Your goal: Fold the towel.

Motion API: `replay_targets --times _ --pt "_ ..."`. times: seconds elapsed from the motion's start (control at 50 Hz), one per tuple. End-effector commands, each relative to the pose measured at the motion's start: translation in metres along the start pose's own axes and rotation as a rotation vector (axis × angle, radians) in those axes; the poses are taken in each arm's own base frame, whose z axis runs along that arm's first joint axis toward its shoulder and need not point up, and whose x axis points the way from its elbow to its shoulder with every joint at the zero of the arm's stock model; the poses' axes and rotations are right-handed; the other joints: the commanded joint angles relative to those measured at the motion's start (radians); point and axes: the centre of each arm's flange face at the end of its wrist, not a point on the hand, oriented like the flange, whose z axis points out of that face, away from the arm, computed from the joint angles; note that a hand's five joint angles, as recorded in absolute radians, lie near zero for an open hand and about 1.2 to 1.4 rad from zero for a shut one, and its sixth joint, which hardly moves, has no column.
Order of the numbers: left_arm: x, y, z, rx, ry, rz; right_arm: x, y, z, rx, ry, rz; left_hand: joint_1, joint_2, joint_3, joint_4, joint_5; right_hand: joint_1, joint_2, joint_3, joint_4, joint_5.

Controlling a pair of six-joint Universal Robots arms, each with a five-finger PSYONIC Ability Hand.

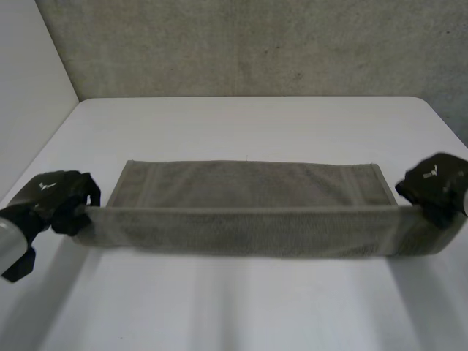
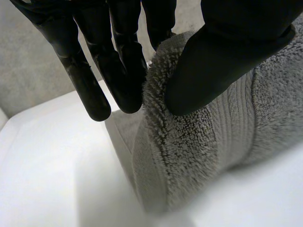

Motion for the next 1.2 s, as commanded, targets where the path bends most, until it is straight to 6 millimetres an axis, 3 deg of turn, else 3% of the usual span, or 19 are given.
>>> replay_targets --times 0.02,0.08,0.12,0.14,0.24,0.44,0.46,0.48,0.5,0.52,0.54,0.56,0.7,0.74,0.8,0.9,0.92,1.02,1.2 --pt "0.006 -0.005 0.07 0.062 0.018 0.061 0.004 -0.018 0.047 0.06 0.085 0.079 0.199 0.178 0.179 0.178 0.193 0.04 0.05 0.046 0.052 0.048" --pt "0.003 -0.008 0.086 0.069 -0.013 0.062 0.007 -0.02 0.067 0.062 0.127 0.095 0.199 0.178 0.179 0.178 0.193 0.04 0.05 0.046 0.052 0.048" --pt "-0.003 -0.014 0.114 0.096 -0.069 0.063 0.008 -0.021 0.077 0.067 0.144 0.099 0.199 0.178 0.179 0.178 0.193 0.04 0.05 0.046 0.052 0.048" --pt "-0.003 -0.014 0.114 0.096 -0.07 0.062 0.007 -0.024 0.086 0.083 0.158 0.1 0.199 0.178 0.179 0.178 0.193 0.04 0.05 0.046 0.052 0.048" --pt "-0.002 -0.022 0.164 0.158 -0.088 0.082 0.01 -0.032 0.112 0.134 0.219 0.098 0.199 0.178 0.179 0.178 0.193 0.04 0.05 0.046 0.052 0.048" --pt "0.009 -0.015 0.208 0.209 -0.055 0.103 0.01 -0.04 0.157 0.189 0.304 0.083 0.199 0.178 0.179 0.178 0.193 0.04 0.05 0.046 0.052 0.048" --pt "0.011 -0.012 0.213 0.209 -0.052 0.105 0.008 -0.037 0.165 0.179 0.311 0.086 0.168 0.147 0.147 0.146 0.161 -0.354 -0.344 -0.348 -0.342 -0.346" --pt "0.011 -0.012 0.213 0.209 -0.052 0.105 0.008 -0.037 0.165 0.179 0.311 0.086 0.167 0.146 0.147 0.146 0.161 -0.358 -0.348 -0.352 -0.346 -0.35" --pt "0.011 -0.007 0.217 0.205 -0.051 0.104 0.007 -0.036 0.171 0.164 0.324 0.088 -0.556 -0.577 -0.577 -0.578 -0.563 -0.986 -0.976 -0.98 -0.974 -0.978" --pt "0.011 -0.007 0.217 0.205 -0.051 0.104 0.005 -0.034 0.177 0.144 0.34 0.088 -0.564 -0.584 -0.584 -0.585 -0.57 -1.181 -1.172 -1.176 -1.169 -1.174" --pt "0.011 -0.003 0.22 0.195 -0.056 0.102 0.005 -0.034 0.177 0.144 0.34 0.088 -1.022 -1.043 -1.043 -1.044 -1.029 -1.181 -1.172 -1.176 -1.169 -1.174" --pt "0.012 0.001 0.221 0.189 -0.067 0.1 0.006 -0.033 0.18 0.134 0.359 0.096 -0.996 -1.017 -1.016 -1.018 -1.002 -1.181 -1.172 -1.176 -1.169 -1.174" --pt "0.009 0.004 0.219 0.167 -0.113 0.09 0.013 -0.037 0.177 0.146 0.4 0.122 -1.022 -1.043 -1.043 -1.044 -1.029 -1.181 -1.172 -1.176 -1.169 -1.174" --pt "0.008 0.003 0.216 0.161 -0.125 0.088 0.019 -0.043 0.165 0.162 0.406 0.169 -1.022 -1.043 -1.043 -1.044 -1.029 -1.181 -1.172 -1.176 -1.169 -1.174" --pt "0.007 -0.004 0.204 0.143 -0.147 0.079 0.021 -0.044 0.156 0.17 0.403 0.201 -1.022 -1.043 -1.043 -1.044 -1.029 -1.181 -1.172 -1.176 -1.169 -1.174" --pt "0.012 -0.013 0.174 0.118 -0.138 0.057 0.021 -0.043 0.11 0.175 0.379 0.275 -1.022 -1.043 -1.043 -1.044 -1.029 -1.181 -1.172 -1.176 -1.169 -1.174" --pt "0.015 -0.018 0.16 0.116 -0.136 0.051 0.021 -0.043 0.11 0.175 0.379 0.275 -1.022 -1.043 -1.043 -1.044 -1.029 -1.181 -1.172 -1.176 -1.169 -1.174" --pt "0.021 -0.031 0.126 0.147 -0.134 0.025 0.006 -0.036 0.07 0.161 0.317 0.278 -1.022 -1.043 -1.043 -1.044 -1.029 -1.181 -1.172 -1.176 -1.169 -1.174" --pt "0.03 -0.043 0.096 0.233 -0.116 -0.082 -0.017 -0.019 0.051 0.13 0.233 0.321 -1.022 -1.043 -1.043 -1.044 -1.029 -1.181 -1.172 -1.176 -1.169 -1.174"
